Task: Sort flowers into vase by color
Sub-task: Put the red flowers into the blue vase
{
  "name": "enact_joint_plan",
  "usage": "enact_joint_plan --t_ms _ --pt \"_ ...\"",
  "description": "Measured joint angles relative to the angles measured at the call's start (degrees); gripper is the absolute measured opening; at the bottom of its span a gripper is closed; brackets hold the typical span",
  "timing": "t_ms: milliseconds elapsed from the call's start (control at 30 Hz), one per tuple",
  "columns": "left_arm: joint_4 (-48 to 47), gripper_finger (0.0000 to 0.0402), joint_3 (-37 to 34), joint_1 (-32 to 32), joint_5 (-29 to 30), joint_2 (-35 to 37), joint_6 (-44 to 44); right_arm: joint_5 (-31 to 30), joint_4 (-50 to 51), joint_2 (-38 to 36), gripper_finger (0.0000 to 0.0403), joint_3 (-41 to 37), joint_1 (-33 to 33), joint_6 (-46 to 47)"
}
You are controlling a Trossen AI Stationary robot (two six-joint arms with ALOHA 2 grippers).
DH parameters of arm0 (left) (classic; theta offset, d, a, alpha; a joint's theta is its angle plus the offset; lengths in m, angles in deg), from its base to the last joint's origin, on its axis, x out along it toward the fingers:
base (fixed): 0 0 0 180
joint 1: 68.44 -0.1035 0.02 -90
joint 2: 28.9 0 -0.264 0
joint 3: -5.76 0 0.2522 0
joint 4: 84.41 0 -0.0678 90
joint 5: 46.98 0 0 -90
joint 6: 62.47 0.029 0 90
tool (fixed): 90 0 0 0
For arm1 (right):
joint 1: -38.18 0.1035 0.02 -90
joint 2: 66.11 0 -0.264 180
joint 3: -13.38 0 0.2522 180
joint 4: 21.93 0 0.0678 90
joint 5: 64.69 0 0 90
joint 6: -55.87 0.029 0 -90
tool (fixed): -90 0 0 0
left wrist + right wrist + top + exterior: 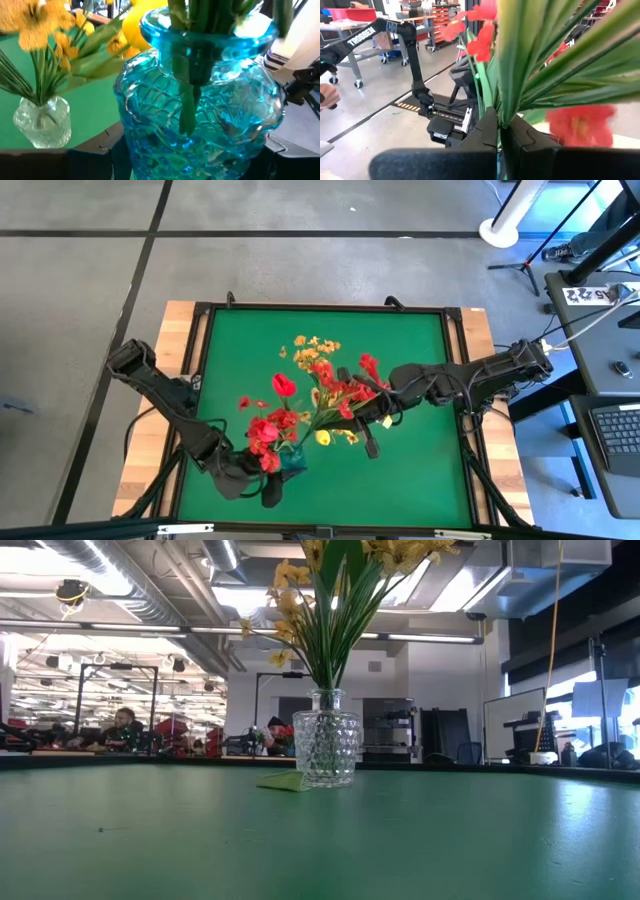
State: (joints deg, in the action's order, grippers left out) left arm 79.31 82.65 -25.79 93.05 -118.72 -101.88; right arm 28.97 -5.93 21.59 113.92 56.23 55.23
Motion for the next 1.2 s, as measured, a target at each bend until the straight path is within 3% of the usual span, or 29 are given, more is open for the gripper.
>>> enact_joint_plan --t_ms 767,1200 --pt "-8.02 0.0242 -0.02 1.76 -0.24 0.00 -0.55 -1.64 2.10 0.04 0.0000 0.00 0.00 -5.86" --pt "-8.30 0.0242 -0.02 -0.52 -0.23 0.00 -0.50 -0.01 1.82 1.96 0.0000 -0.13 -0.02 -5.40"
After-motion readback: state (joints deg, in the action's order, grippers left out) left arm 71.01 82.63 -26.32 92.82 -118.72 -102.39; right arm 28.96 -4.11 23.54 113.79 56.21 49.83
